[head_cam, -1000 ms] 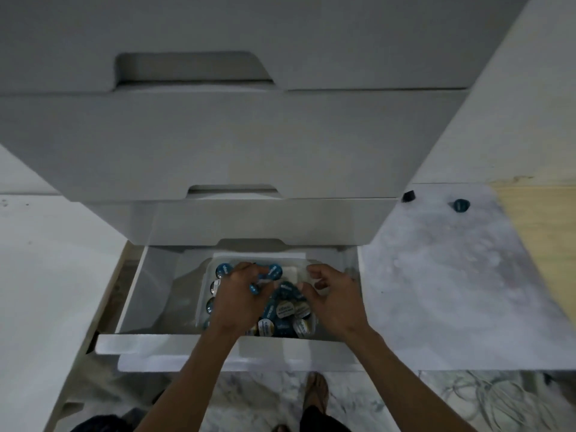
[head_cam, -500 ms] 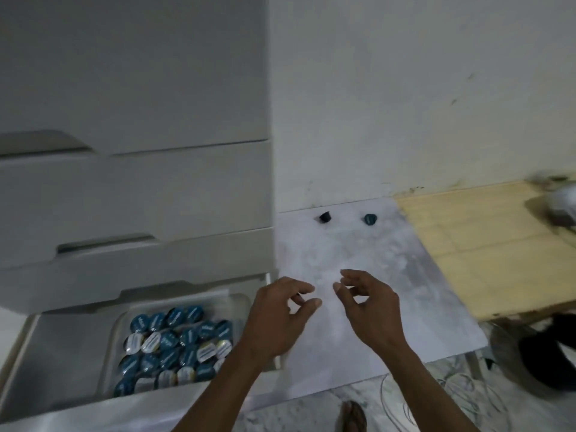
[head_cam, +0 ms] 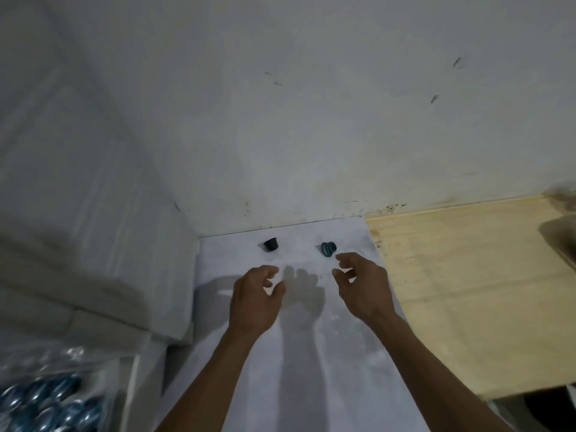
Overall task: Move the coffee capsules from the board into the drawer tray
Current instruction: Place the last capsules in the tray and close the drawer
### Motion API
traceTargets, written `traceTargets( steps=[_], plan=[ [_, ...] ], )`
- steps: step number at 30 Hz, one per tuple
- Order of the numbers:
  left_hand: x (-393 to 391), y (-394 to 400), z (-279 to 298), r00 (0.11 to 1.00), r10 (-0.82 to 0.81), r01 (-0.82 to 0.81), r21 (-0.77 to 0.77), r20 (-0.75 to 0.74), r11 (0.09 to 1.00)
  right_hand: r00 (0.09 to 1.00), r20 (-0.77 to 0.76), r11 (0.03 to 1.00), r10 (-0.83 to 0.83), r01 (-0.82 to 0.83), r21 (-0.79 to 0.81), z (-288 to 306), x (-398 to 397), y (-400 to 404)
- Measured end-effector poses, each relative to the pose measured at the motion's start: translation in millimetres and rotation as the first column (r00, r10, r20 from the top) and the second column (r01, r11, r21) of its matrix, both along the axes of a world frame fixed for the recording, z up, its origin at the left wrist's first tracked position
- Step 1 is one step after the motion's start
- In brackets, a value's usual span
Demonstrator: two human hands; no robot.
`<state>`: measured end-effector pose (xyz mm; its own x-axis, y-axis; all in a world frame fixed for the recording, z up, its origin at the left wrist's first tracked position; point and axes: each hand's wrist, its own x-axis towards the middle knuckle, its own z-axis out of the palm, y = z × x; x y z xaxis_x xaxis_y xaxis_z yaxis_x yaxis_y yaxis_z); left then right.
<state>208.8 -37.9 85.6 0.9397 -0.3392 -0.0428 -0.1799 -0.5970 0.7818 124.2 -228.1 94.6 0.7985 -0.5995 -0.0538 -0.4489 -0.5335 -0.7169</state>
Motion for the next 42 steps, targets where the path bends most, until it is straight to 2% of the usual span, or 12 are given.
traceTargets(
  steps=[2,5,10,13,16,19,21,25,28,39,42],
  plan=[
    [23.0,-19.2,-12.8,0.997,0.08,-0.08,0.036,-0.009,0.996,0.995,-0.068,0.994,0.071,-0.076,-0.074,-16.2,22.1,-19.7],
    [58.7,-42.3,-38.5,0.985,0.17,-0.17,0.043,-0.005,0.984,0.954,-0.154,0.934,0.258,-0.287,-0.212,-42.9,51.8,-42.9],
    [98.5,-69.6,-79.5,0.964,0.267,-0.264,0.15,0.001,0.953,0.864,-0.207,0.818,0.458,-0.501,-0.282,-92.5,82.8,-67.1],
    [108.3,-72.6,-99.0,0.966,0.255,-0.26,0.15,0.054,0.954,0.883,-0.107,0.819,0.456,-0.464,-0.338,-113.9,91.2,-69.1],
    [111.6,-68.6,-109.3,0.966,0.238,-0.245,0.055,0.105,0.968,0.919,0.017,0.869,0.393,-0.365,-0.333,-121.6,95.7,-65.3],
    [99.4,-65.1,-113.2,0.966,0.218,-0.204,-0.106,0.138,0.973,0.956,0.195,0.963,0.22,-0.181,-0.202,-120.4,93.0,-53.6],
    [90.4,-61.0,-120.0,0.955,0.209,-0.179,-0.152,0.209,0.972,0.961,0.245,0.988,0.131,-0.106,-0.111,-124.5,90.0,-45.4],
    [84.9,-57.0,-129.1,0.937,0.219,-0.165,-0.206,0.274,0.965,0.902,0.429,0.998,0.053,-0.032,-0.056,-146.8,83.6,-31.4],
    [82.5,-56.7,-128.1,0.937,0.238,-0.178,-0.239,0.256,0.955,0.853,0.521,0.999,-0.035,0.042,-0.001,-154.3,80.1,-23.5],
    [84.8,-53.9,-139.8,0.912,0.233,-0.176,-0.19,0.337,0.966,0.856,0.511,0.991,0.079,-0.013,-0.131,-160.4,79.3,-29.8],
    [85.9,-56.9,-140.5,0.912,0.237,-0.183,-0.183,0.335,0.966,0.894,0.439,0.988,0.09,-0.025,-0.151,-157.8,78.4,-30.9]
  ],
)
